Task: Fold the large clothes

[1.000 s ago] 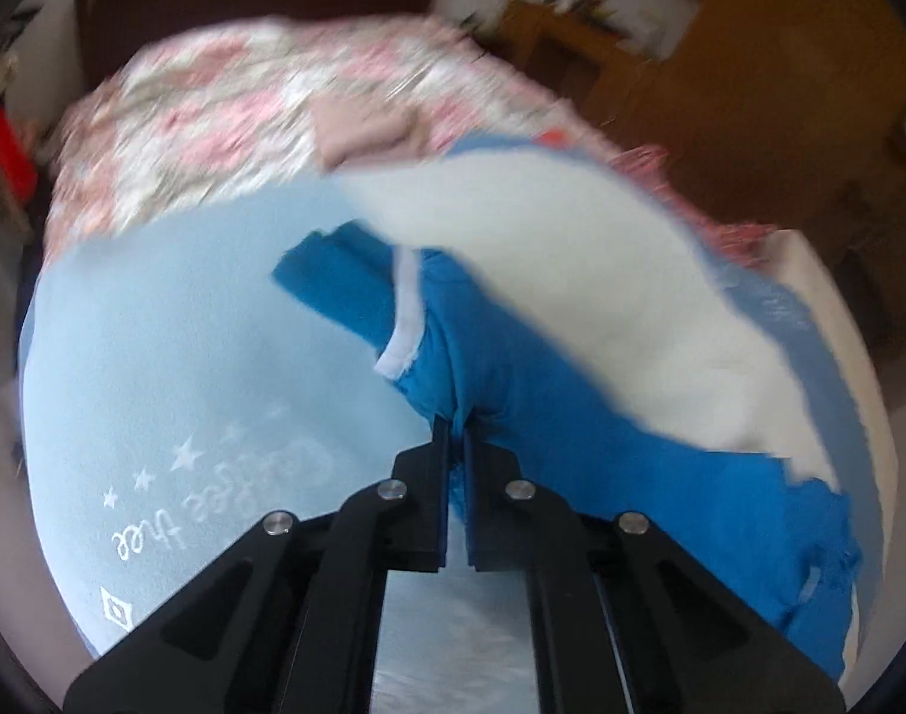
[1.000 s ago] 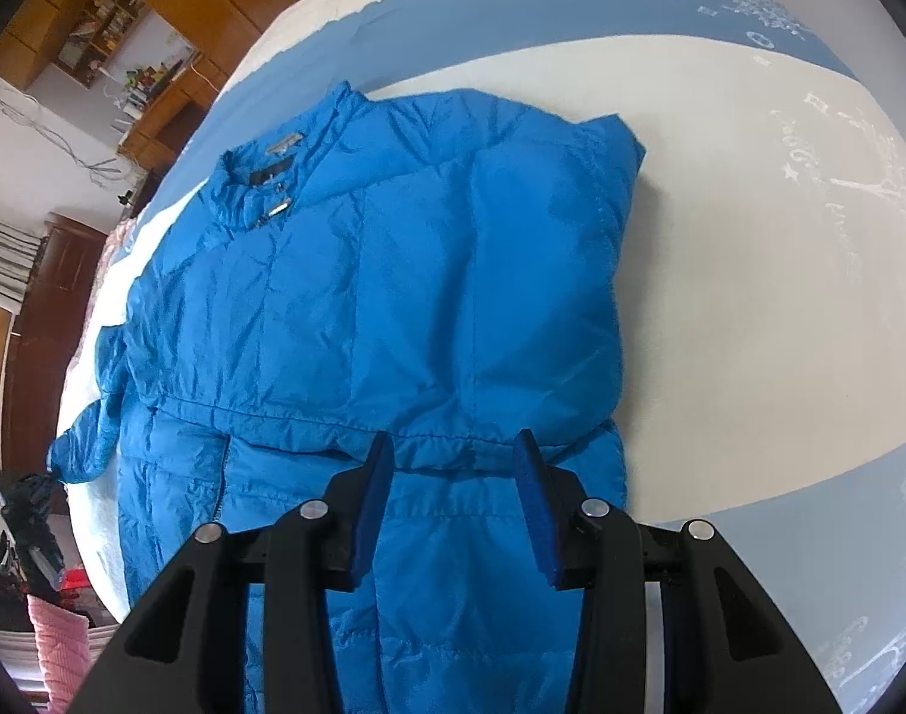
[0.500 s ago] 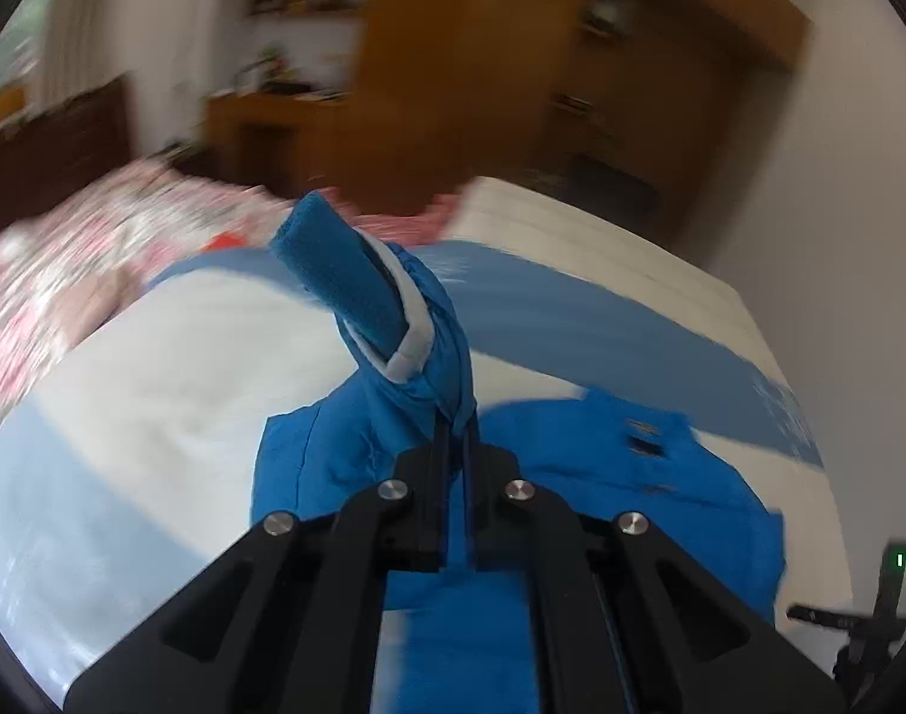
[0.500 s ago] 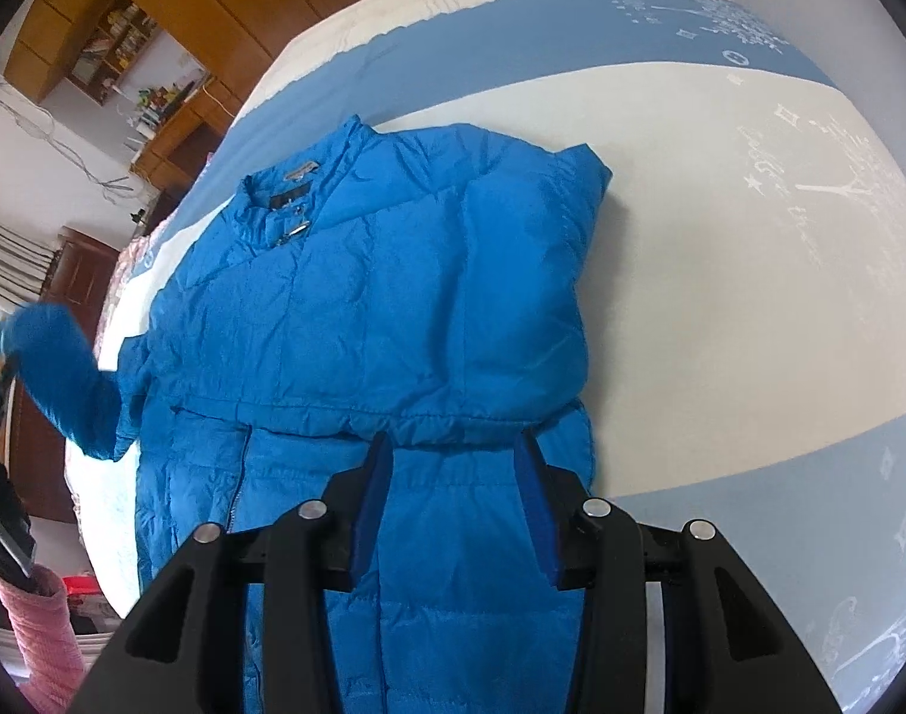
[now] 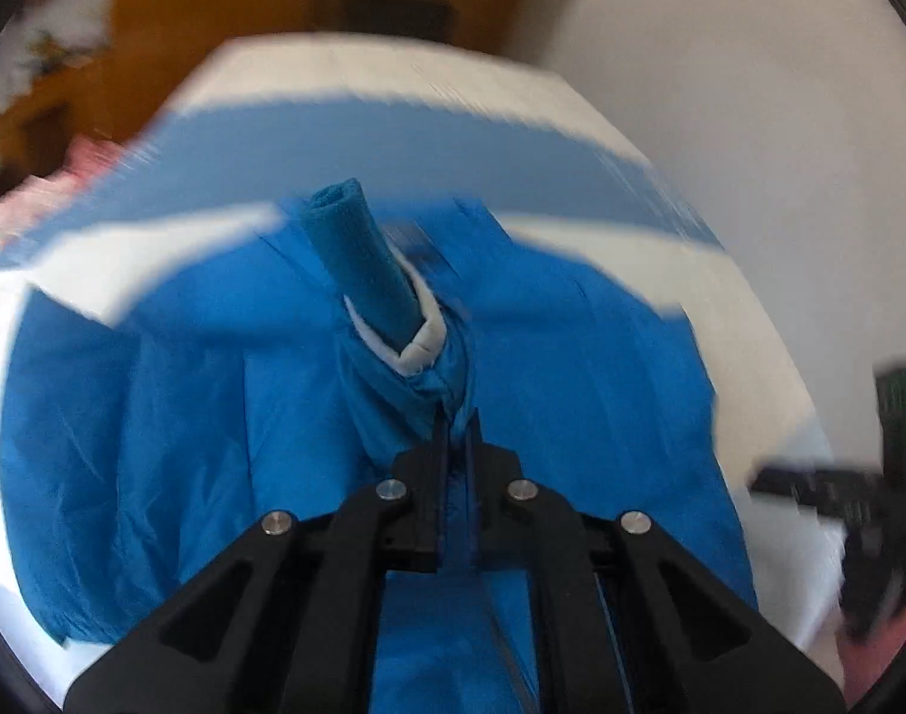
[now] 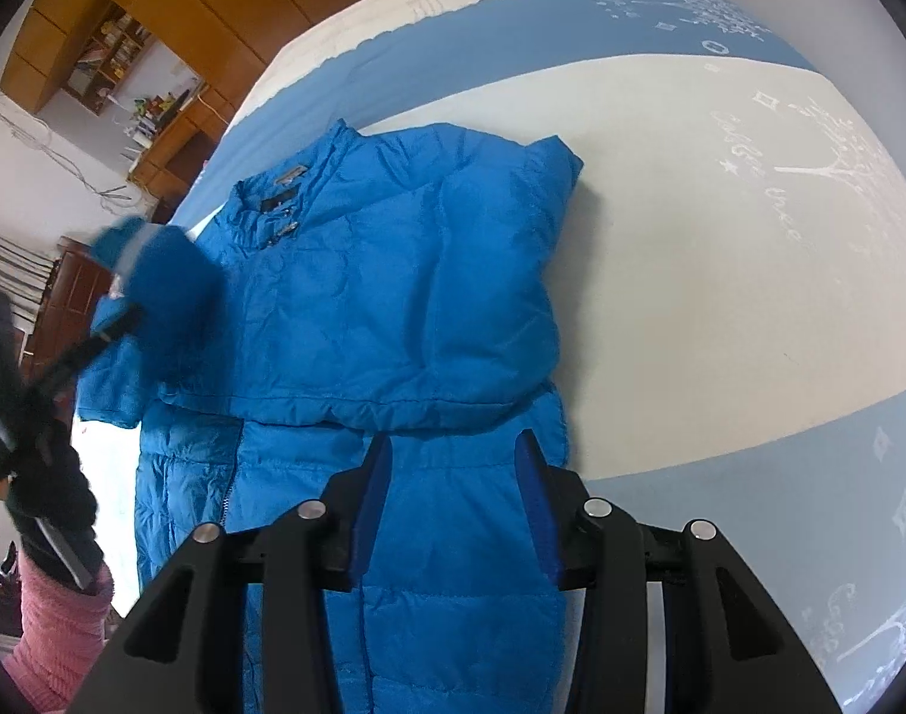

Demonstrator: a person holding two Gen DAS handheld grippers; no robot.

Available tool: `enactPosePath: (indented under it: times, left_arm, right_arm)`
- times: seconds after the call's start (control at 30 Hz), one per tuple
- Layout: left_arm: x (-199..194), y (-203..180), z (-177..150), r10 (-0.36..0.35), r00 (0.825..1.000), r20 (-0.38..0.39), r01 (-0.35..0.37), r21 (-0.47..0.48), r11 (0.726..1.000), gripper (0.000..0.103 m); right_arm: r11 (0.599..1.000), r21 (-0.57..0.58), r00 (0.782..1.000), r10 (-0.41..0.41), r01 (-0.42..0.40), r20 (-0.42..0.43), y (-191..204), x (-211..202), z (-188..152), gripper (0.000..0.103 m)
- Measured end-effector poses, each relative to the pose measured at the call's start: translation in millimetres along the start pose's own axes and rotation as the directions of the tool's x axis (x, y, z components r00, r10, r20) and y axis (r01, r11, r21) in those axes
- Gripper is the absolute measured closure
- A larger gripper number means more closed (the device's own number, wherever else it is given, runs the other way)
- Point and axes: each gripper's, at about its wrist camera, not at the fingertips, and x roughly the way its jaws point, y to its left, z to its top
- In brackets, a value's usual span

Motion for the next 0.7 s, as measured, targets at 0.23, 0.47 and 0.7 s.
enactPosePath:
  times: [0.23, 0.47, 0.7]
  left_arm:
    - [-37, 8, -28, -0.177, 0.984, 0.008, 0.177, 0.025, 0.984, 0.083]
    - [-46, 69, -29, 0.108, 0.994, 0.027, -0.105, -0.085, 0.991, 0.077]
    - [-21, 124, -39, 0.137, 0.989, -0.06, -0.146, -0.215, 0.966, 0.078]
  right_arm:
    - [0.995, -0.086, 0.999, 0.044, -0.045, -0.023, 42, 16, 19, 0.059]
    - [0.98, -0.147, 0.989, 0.122, -0.134, -0.083, 92, 45, 46, 0.046]
    - [0.996, -0.088, 0.987, 0.005, -0.019, -0.16, 91, 96, 64, 0.037]
